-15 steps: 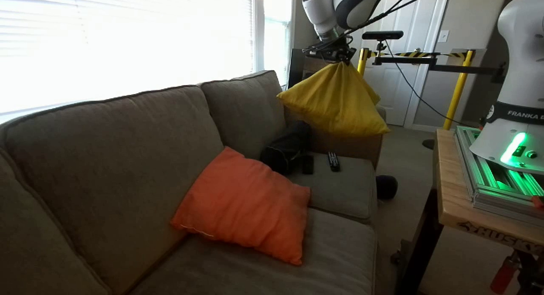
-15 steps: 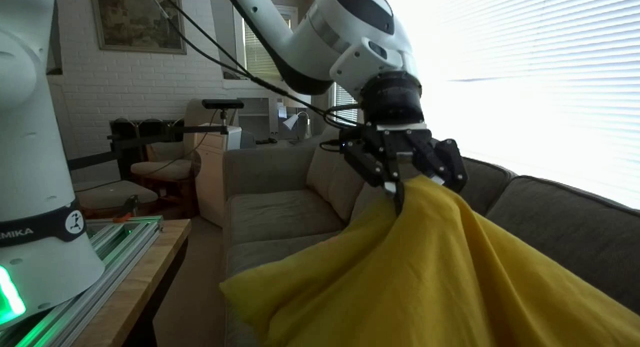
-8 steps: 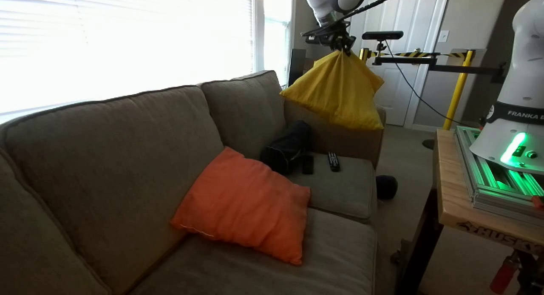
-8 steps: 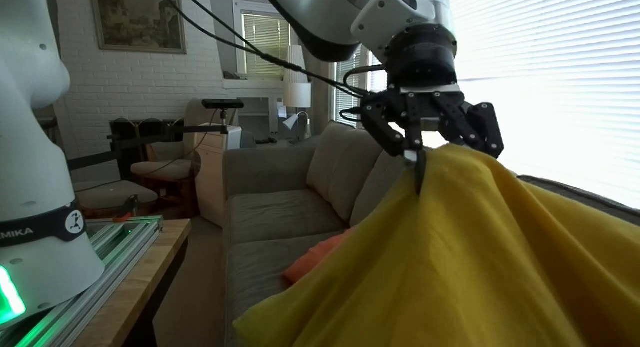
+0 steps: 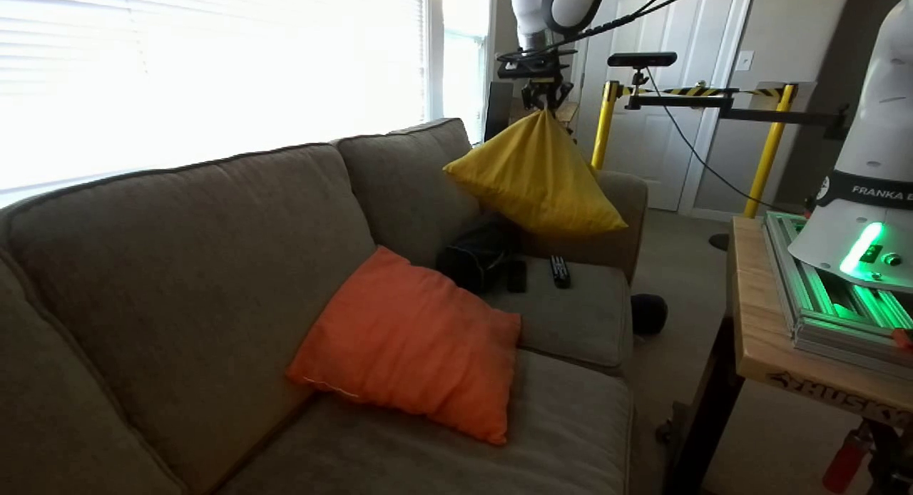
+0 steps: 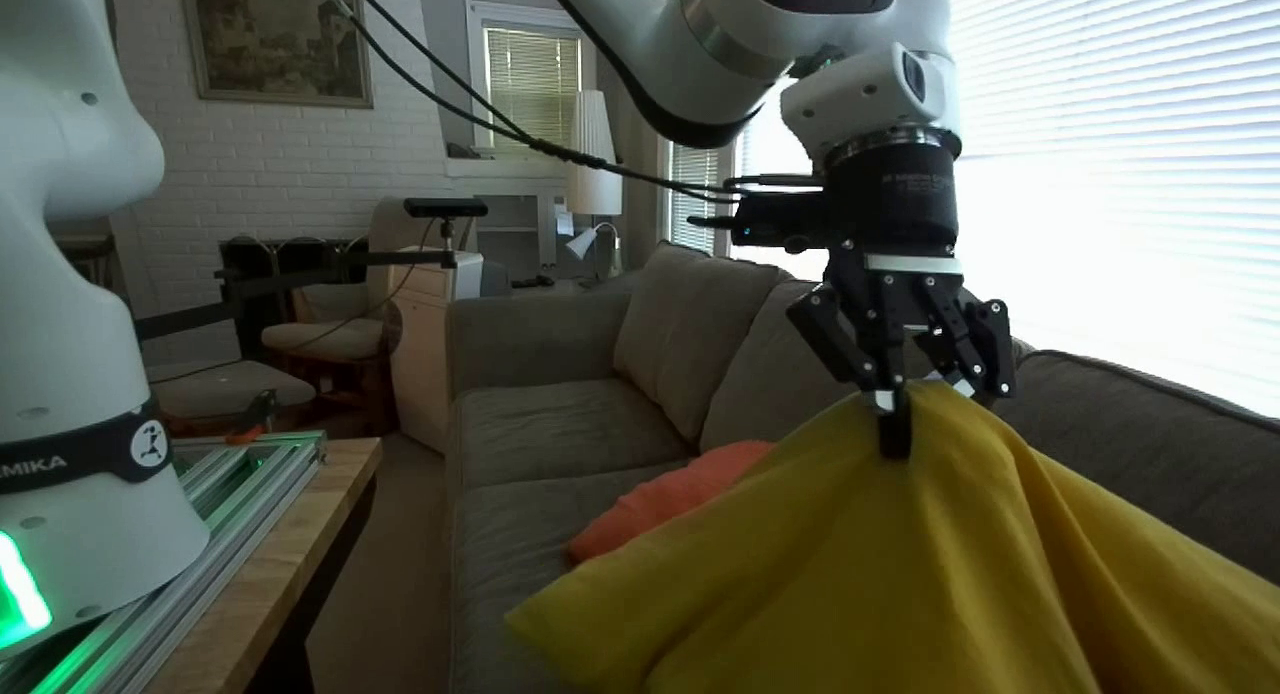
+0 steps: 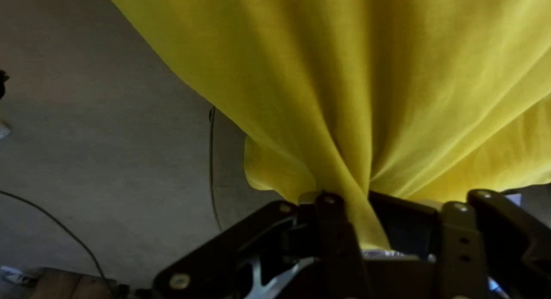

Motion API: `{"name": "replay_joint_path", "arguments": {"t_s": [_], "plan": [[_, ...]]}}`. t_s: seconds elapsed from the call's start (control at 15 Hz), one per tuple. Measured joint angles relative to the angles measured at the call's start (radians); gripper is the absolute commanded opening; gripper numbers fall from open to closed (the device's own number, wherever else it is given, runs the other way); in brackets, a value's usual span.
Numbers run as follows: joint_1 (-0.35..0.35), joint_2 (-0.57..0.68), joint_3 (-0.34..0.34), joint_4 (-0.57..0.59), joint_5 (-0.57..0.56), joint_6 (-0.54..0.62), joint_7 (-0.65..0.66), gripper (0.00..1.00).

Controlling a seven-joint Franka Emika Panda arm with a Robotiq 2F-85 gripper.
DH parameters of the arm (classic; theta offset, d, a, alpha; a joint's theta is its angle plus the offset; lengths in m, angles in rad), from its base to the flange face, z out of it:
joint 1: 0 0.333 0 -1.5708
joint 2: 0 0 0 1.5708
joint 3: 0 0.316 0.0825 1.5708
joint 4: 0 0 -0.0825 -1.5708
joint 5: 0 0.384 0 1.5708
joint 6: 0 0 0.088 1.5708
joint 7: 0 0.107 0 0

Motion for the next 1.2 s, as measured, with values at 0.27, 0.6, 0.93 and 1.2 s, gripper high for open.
{"name": "replay_joint_path", "arguments": {"t_s": [0.27,0.6,0.93,1.2], "plan": [[-0.058,0.006,0.007,0.008,0.238,0.115,-0.244,0.01],[-0.066,0.024,-0.001,0.017,0.323,0.127,-0.328,0.01],[-0.053,0.048,-0.017,0.006,0.322,0.147,-0.289,0.01],[-0.053,0.077,-0.069,0.012,0.324,0.215,-0.166,0.01]]}}
